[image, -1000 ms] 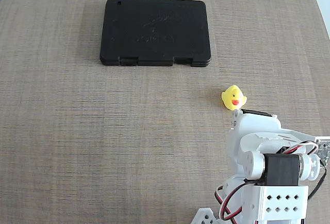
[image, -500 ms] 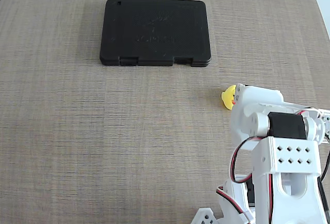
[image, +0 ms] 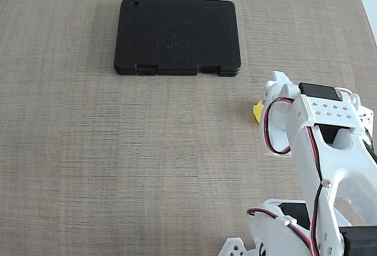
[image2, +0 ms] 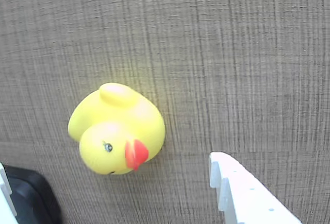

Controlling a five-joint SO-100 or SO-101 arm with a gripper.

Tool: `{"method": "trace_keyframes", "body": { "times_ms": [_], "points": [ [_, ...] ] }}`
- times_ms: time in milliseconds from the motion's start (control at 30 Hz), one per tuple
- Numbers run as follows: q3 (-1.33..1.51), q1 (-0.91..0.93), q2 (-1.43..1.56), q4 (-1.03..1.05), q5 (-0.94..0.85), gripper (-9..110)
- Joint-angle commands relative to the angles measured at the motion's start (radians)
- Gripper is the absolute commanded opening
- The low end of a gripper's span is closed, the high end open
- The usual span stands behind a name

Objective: Grasp a duck and put it on the black surface.

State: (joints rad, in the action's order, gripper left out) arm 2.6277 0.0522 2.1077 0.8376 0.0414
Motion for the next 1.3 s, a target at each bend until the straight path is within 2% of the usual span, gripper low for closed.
{"method": "trace_keyframes", "body": {
  "times_ms": [0,567,700,1067,1267],
  "points": [
    [-0.075,0.005,-0.089,0.0,0.003,41],
    [-0.144,0.018,-0.187,0.002,0.006,41],
    [-0.144,0.018,-0.187,0.002,0.006,33],
    [-0.144,0.014,-0.184,0.002,0.005,0],
    [-0.135,0.014,-0.173,0.0,-0.006,1]
  ]
}}
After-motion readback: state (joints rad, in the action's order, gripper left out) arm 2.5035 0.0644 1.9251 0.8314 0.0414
